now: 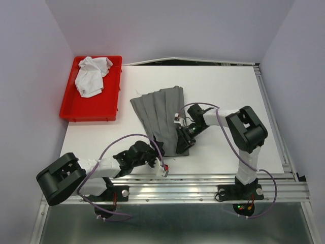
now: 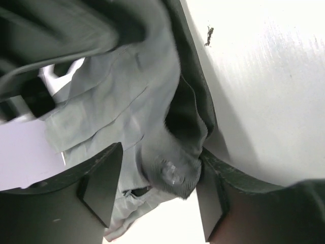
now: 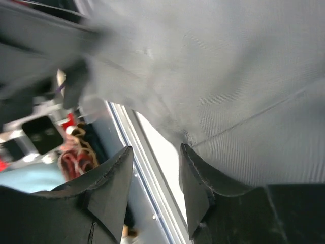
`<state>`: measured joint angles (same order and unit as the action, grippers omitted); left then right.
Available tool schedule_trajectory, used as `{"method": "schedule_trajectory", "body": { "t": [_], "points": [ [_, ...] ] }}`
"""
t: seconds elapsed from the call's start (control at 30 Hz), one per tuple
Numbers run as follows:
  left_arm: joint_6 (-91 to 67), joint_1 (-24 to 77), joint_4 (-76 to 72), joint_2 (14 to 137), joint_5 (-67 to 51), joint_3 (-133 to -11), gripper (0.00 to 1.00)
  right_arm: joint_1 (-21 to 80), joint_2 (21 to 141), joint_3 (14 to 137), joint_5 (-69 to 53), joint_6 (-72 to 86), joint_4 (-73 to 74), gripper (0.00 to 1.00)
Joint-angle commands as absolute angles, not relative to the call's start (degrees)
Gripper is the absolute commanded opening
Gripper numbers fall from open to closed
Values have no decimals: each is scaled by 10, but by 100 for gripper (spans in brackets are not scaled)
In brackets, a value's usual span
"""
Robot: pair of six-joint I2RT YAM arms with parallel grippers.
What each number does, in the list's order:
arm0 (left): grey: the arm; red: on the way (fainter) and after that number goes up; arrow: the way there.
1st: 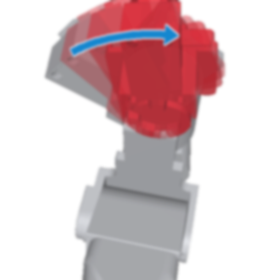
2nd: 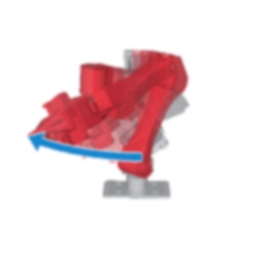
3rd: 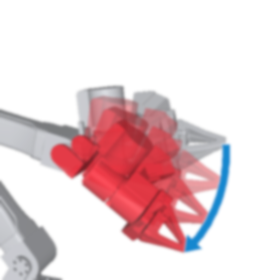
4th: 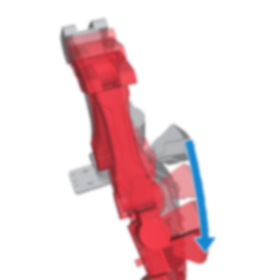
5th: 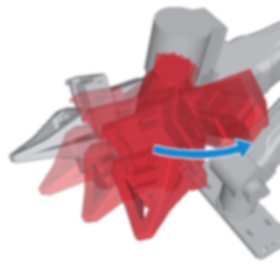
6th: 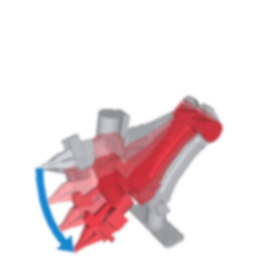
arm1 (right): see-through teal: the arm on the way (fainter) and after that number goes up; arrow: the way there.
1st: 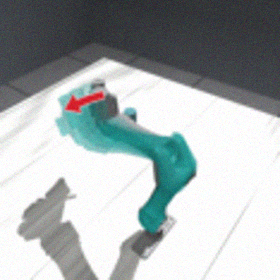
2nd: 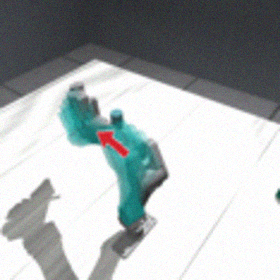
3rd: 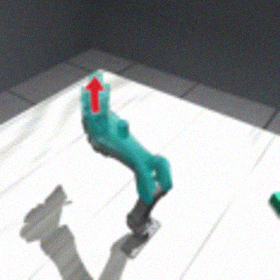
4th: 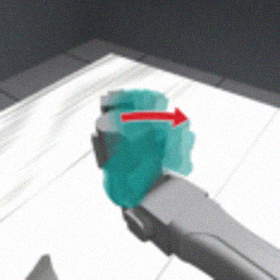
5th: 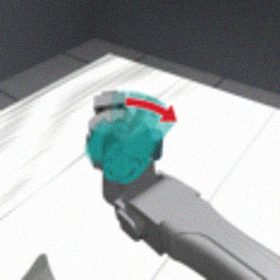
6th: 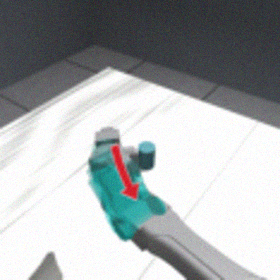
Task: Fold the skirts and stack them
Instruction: Fold the skirt
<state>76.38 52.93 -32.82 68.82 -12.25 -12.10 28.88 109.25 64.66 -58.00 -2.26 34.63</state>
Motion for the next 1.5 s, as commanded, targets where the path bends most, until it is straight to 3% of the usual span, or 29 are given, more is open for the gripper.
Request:
{"method": "schedule_trajectory", "body": {
  "t": [0.0, 0.2, 0.47, 0.67, 1.0, 1.47],
  "points": [
    [761, 533, -330, 670, -130, -140, 71, 288, 1158, 616, -599, -33, 339, 47],
    [765, 550, -330, 659, -135, -130, 78, 288, 1205, 642, -632, -12, 335, 46],
    [741, 582, -383, 728, -81, -134, 78, 283, 1176, 663, -645, 19, 324, 49],
    [788, 582, -381, 699, -79, -100, 79, 251, 1117, 750, -664, 58, 325, 54],
    [796, 583, -362, 699, -76, -107, 89, 243, 1199, 828, -481, -18, 330, 51],
    [788, 592, -306, 730, -109, -163, 95, 243, 1249, 799, -436, 27, 290, 46]
  ]
}}
